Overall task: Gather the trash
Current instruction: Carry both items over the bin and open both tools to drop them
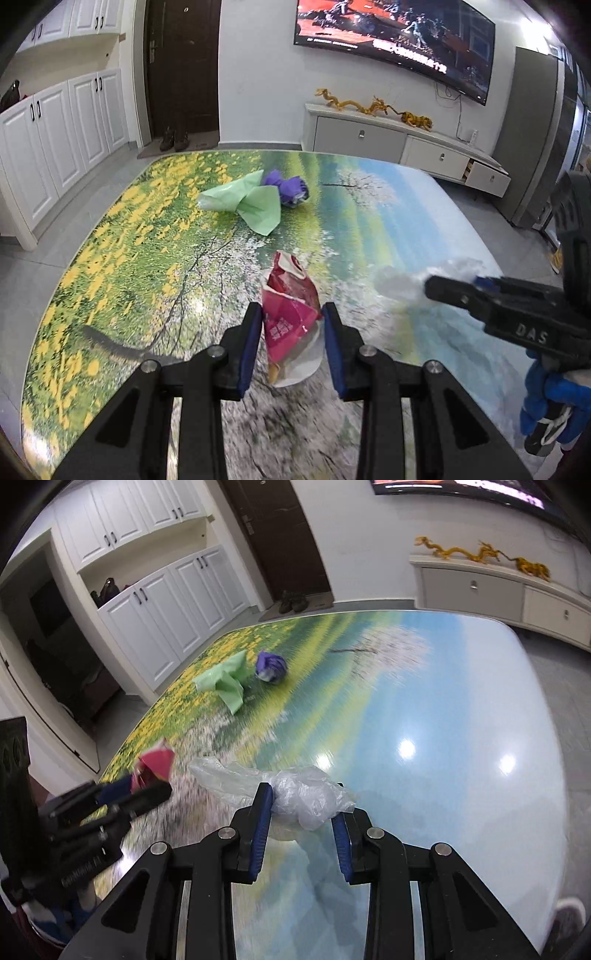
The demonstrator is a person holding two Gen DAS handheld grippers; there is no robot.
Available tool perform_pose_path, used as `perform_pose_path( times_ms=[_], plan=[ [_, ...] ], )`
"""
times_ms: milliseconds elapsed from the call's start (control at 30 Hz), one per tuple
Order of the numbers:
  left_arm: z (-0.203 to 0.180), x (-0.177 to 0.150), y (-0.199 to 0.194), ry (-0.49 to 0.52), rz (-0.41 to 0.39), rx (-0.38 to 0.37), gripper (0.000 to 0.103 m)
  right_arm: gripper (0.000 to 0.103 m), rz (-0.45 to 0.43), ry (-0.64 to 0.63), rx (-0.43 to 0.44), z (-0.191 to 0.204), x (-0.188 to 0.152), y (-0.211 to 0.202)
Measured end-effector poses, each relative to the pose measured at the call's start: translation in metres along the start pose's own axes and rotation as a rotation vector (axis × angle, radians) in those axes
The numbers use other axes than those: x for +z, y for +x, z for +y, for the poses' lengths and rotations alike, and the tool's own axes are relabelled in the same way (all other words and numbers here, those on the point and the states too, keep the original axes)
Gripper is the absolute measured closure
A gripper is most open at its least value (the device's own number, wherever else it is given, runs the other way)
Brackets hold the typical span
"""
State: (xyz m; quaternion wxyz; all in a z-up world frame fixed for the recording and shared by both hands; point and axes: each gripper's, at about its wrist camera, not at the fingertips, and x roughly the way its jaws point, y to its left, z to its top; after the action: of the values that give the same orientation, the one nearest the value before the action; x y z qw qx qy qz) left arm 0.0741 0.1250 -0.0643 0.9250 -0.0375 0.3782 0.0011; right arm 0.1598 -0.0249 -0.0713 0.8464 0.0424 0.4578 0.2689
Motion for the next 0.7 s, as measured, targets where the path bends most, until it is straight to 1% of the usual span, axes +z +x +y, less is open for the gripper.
perform_pose_path(
  times_ms=[300, 700],
  plan=[
    [-0.022, -0.011, -0.036, 0.043, -0.05, 0.006, 0.072, 0.072, -0.049, 0.039, -0.05, -0.009, -0.039, -0.061],
    [-0.053, -0.022, -0.074, 0.099, -0.105, 0.017, 0.072, 0.072, -0.109, 0.086, -0.083, -0.024, -0.071, -0.118]
  ],
)
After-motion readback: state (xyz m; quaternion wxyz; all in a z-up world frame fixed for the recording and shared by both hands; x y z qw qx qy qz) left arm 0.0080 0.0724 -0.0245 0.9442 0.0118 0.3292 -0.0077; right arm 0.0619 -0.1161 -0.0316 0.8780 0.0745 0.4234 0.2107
